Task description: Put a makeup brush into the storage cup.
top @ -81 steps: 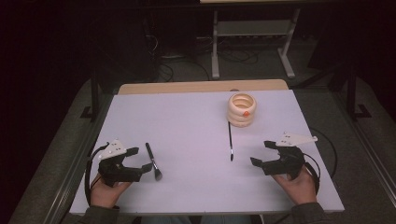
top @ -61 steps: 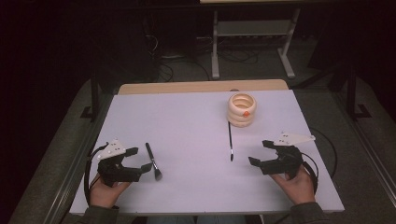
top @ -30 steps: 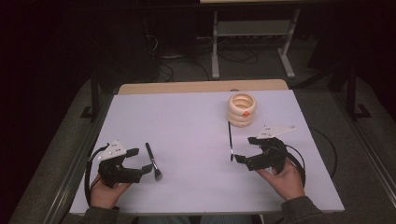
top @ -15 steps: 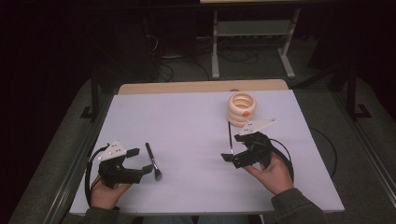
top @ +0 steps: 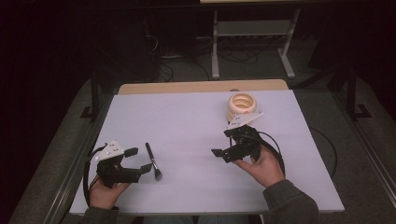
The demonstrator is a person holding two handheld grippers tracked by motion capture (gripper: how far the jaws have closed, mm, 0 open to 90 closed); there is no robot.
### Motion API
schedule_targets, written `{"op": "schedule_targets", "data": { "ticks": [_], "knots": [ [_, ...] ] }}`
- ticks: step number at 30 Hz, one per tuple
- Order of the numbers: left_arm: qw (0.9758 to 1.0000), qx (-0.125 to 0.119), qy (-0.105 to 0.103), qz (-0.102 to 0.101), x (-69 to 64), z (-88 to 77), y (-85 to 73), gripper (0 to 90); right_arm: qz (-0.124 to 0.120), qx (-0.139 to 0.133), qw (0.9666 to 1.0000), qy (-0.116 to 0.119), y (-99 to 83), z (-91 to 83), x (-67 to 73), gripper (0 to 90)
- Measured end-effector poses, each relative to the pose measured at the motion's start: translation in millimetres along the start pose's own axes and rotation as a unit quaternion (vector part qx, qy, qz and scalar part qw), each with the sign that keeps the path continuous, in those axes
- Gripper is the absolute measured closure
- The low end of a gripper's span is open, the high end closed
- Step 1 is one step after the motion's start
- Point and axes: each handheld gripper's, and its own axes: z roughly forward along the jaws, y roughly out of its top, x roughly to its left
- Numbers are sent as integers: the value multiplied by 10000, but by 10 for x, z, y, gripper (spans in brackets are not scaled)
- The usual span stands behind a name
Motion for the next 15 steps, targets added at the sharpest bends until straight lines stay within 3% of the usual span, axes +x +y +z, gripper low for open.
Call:
{"op": "schedule_targets", "data": {
  "ticks": [15],
  "knots": [
    [10000,-16,19,-69,25,-25,1,170,-71,143,9997,193,273,166,114,161]
  ]
}}
